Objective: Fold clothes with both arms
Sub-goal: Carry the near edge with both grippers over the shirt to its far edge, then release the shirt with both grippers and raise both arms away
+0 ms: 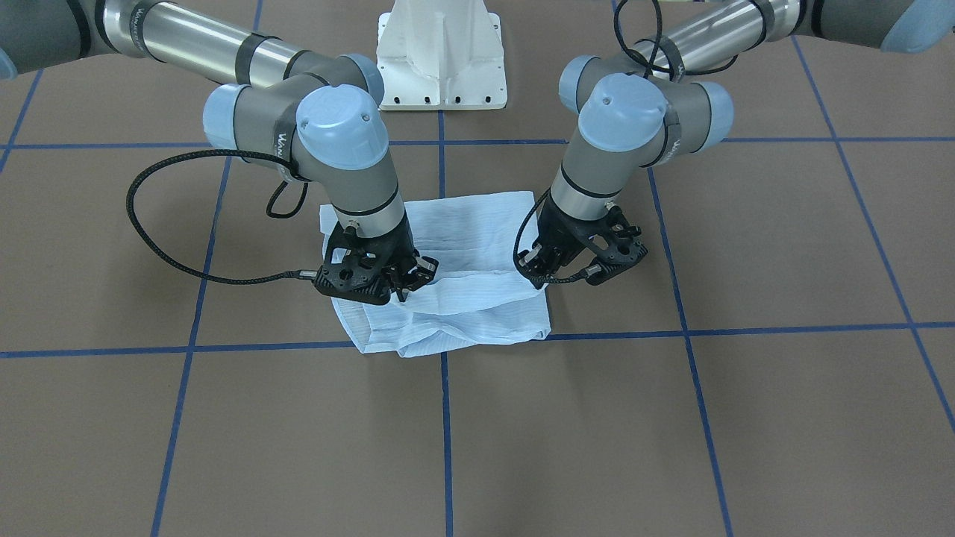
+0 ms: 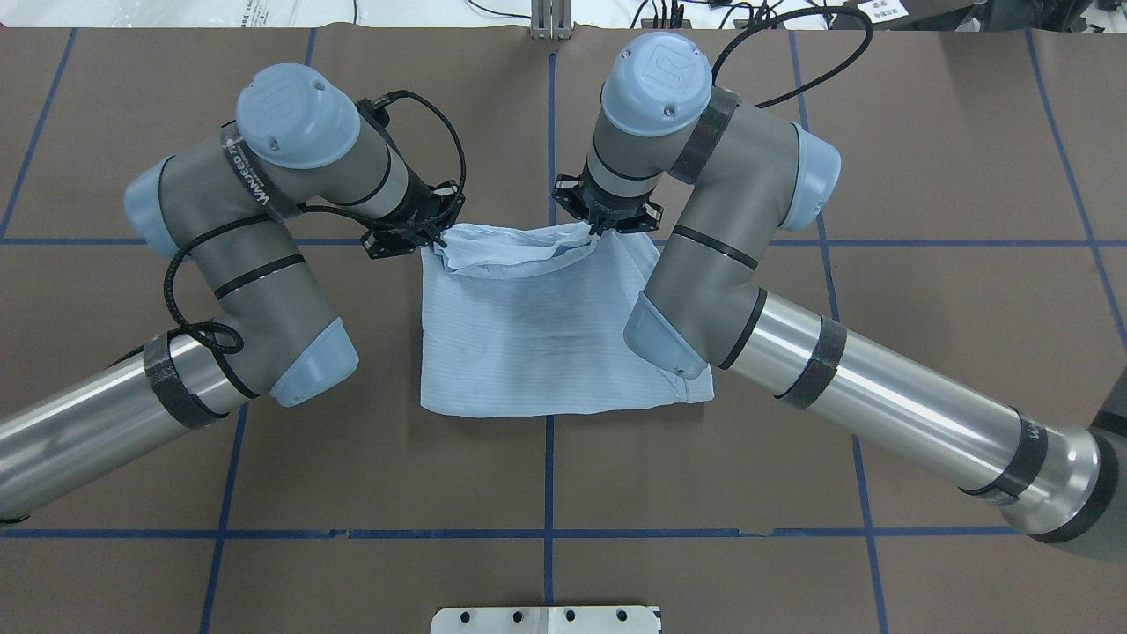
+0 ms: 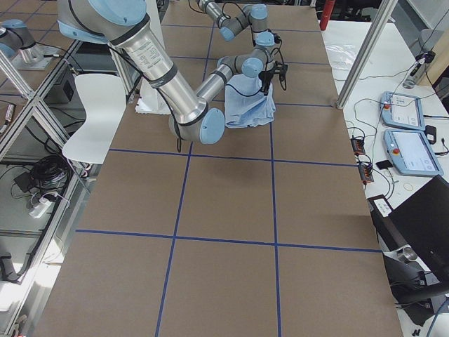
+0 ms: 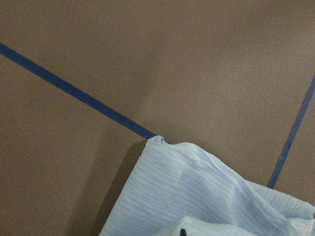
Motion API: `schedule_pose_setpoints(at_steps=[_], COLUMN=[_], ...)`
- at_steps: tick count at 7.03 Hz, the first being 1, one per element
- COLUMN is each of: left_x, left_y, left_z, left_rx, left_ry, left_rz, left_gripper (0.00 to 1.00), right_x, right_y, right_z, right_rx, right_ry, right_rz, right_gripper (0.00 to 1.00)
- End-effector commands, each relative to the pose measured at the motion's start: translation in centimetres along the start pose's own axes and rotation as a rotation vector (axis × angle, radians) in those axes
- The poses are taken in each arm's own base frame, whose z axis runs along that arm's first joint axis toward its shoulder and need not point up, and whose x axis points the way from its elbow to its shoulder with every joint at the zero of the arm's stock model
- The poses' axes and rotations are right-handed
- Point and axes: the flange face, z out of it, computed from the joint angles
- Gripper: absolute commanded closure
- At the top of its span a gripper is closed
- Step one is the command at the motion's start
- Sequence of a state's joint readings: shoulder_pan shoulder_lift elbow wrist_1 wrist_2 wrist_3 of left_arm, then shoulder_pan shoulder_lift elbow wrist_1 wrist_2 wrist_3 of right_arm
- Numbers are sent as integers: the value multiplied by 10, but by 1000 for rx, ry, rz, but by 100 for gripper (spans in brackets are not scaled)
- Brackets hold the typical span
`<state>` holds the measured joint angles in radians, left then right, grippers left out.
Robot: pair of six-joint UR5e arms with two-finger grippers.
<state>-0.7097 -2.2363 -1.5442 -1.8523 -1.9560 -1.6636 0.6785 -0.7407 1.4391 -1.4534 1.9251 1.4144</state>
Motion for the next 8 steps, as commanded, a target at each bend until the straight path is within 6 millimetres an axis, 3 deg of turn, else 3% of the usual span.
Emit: schedule_pose_setpoints(at_steps=[1,2,3,4,6,7,8], left_x=[-2,1,4,3,-4,-25,-54], left_y=[-6,-5,-7,-23,-53,-70,-83], left_z=[9,8,6,-2,-17,-20,-43], left_rx=[4,7,11,29,61,76,99], left_ry=[5,8,8,14,10,-7,-8], left_rz=[3,2,-1,-11,49,96,188], left_gripper=[91,10,1,1,1,1,1], right_x=[1,2,3,8,14,26,60], right_y=[-4,-5,-7,-17,-42,-61,-95], right_z=[0,2,5,7,-11,-20,-37], right_rx=[4,10,11,11,6,-17,-29], right_ry=[-1,3,7,17,1,-1,0], right_rz=[9,8,3,-3,-28,-30,-57], right_gripper=[100,1,0,0,0,0,0])
